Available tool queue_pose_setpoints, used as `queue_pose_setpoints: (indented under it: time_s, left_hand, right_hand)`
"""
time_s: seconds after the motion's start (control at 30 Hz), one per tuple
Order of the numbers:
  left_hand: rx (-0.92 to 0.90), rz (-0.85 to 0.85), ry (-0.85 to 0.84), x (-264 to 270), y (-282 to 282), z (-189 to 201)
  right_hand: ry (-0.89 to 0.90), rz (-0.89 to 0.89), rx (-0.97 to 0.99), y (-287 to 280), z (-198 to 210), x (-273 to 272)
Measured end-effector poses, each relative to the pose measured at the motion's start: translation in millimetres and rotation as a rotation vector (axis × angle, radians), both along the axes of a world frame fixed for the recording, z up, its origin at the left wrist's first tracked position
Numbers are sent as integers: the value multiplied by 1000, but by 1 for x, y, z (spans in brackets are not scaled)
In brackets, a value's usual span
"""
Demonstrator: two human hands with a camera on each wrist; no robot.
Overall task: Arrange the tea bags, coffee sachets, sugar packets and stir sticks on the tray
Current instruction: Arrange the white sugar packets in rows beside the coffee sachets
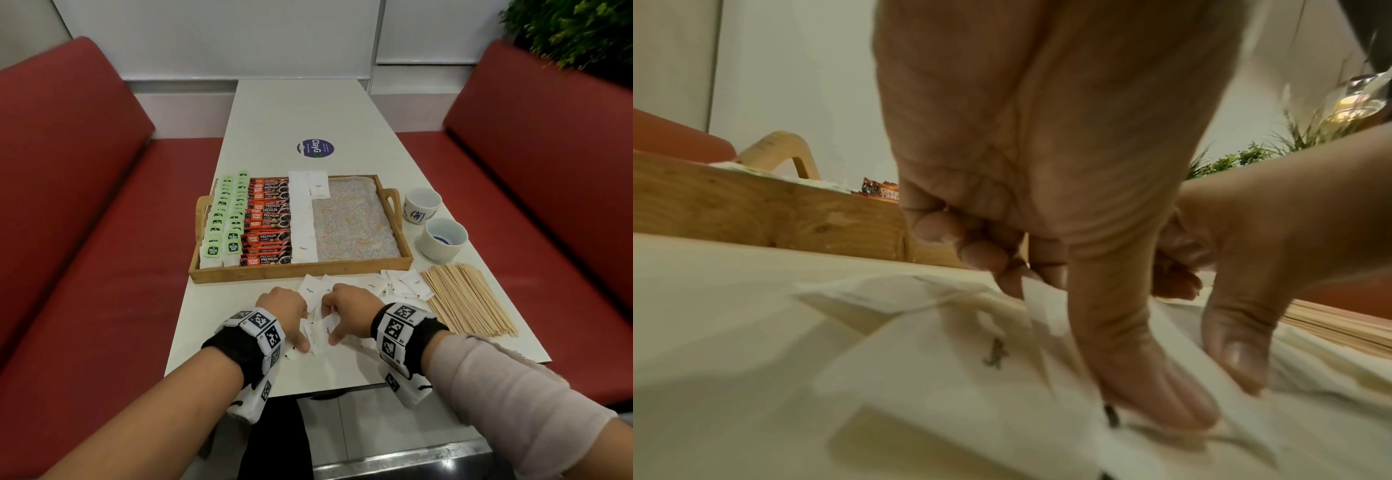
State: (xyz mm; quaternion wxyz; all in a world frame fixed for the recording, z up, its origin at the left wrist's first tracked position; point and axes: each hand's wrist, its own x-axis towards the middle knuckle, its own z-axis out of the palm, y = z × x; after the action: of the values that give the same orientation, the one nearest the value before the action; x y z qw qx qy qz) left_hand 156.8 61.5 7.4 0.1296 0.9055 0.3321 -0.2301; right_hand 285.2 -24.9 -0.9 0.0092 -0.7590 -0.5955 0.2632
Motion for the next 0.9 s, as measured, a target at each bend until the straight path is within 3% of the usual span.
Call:
queue_pose_setpoints:
  time_s: [0.2, 0.33, 0.5, 0.77, 0.9]
  left_hand:
    - [35, -27, -22, 1, 0, 3]
    - [-19, -6, -122, 0, 4, 5]
    - [-255, 129, -329, 1, 12, 17]
    - [-715, 326, -523, -7, 20, 30]
    - [-667, 378, -560, -17, 27, 34]
  right_hand:
    - [9, -39, 56, 3, 2, 2]
    - [107, -112, 108, 6, 11, 8]
    - [215, -226, 150, 12, 27, 14]
    - [76, -114, 174, 29, 51, 5]
    - [120, -89, 215, 38, 49, -10]
